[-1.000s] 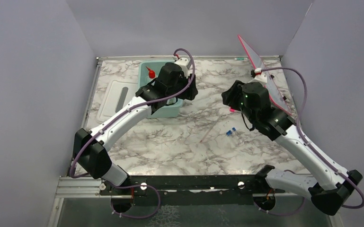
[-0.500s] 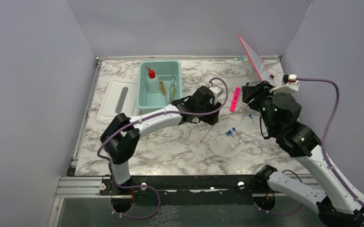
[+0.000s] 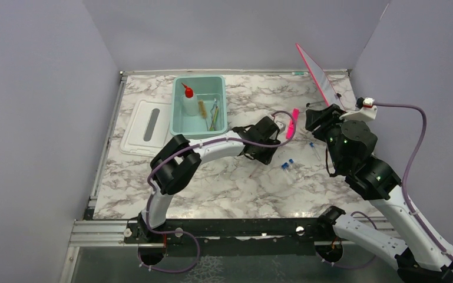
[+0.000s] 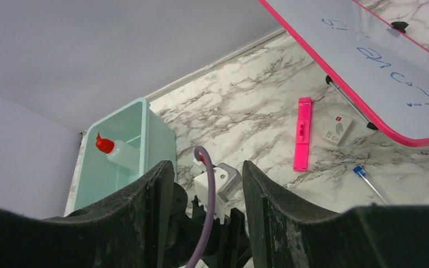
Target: Organize the chemistry lab equipment
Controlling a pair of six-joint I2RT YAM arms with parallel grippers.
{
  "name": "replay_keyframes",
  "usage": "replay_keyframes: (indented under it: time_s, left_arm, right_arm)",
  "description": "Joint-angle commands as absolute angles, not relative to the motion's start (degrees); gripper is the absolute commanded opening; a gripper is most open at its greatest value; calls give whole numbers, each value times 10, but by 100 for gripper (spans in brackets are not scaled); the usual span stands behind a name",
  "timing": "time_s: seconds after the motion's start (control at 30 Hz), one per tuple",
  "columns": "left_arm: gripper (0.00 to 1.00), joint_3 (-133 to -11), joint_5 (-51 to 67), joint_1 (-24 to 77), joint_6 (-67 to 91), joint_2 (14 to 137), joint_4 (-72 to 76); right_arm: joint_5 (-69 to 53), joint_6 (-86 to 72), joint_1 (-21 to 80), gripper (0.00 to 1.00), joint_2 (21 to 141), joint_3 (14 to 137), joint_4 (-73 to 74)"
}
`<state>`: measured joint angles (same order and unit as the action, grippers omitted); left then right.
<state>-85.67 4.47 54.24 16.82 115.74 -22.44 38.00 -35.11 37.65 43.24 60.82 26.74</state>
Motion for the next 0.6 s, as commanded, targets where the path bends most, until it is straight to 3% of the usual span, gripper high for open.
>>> replay_keyframes:
  time_s: [0.0,0.3,0.57]
  left_arm:
    - [45,-881,43,546,150,1192,-255]
    - [32,-907,7,548,133,1231,-289]
    - [7,-910,-19,548,106,1237,-318]
  right_arm:
    - [398,-362,376,53,427,603,283]
    - [395,-363,376,53,430,602,282]
    - [420,-328,375,53,427,606,265]
